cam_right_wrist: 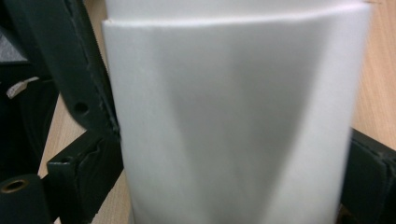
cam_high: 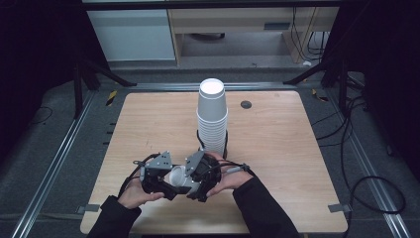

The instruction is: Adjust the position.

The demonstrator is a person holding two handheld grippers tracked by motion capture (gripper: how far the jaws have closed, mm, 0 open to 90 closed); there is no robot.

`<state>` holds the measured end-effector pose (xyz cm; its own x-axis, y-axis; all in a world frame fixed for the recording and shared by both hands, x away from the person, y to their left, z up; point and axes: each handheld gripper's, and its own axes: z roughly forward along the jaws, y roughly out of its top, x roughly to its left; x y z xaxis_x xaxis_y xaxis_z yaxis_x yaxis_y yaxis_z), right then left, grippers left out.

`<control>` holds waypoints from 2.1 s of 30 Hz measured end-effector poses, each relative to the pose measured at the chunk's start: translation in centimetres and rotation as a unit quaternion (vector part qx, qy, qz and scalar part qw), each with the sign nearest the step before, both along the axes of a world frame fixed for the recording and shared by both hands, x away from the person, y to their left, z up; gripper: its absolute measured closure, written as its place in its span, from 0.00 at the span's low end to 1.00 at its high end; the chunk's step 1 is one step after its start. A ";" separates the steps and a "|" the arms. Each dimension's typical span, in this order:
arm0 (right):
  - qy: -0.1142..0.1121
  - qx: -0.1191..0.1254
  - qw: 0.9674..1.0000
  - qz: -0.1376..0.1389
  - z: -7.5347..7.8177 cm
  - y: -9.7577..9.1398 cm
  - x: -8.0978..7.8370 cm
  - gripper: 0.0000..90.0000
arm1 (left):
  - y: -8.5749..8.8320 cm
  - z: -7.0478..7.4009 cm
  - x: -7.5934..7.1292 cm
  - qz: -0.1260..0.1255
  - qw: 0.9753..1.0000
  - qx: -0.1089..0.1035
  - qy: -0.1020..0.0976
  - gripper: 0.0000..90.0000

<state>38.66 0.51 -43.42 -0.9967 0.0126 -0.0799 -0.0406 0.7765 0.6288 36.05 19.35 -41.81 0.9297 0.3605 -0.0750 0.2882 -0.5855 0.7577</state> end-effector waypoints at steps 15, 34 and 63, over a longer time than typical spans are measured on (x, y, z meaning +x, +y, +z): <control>-0.027 0.095 0.991 -0.087 3.6 -4.6 0.6 0.06 | 2.9 0.8 0.9 0.044 0.998 -0.039 -0.009 0.24; 0.016 0.196 0.967 -0.162 1.2 -8.0 -0.7 0.06 | 4.4 1.1 1.1 0.044 0.982 -0.181 -0.016 0.23; 0.062 0.294 0.947 -0.118 -1.9 -7.9 -1.5 0.03 | 2.3 -0.2 1.3 -0.053 0.974 -0.221 0.016 0.24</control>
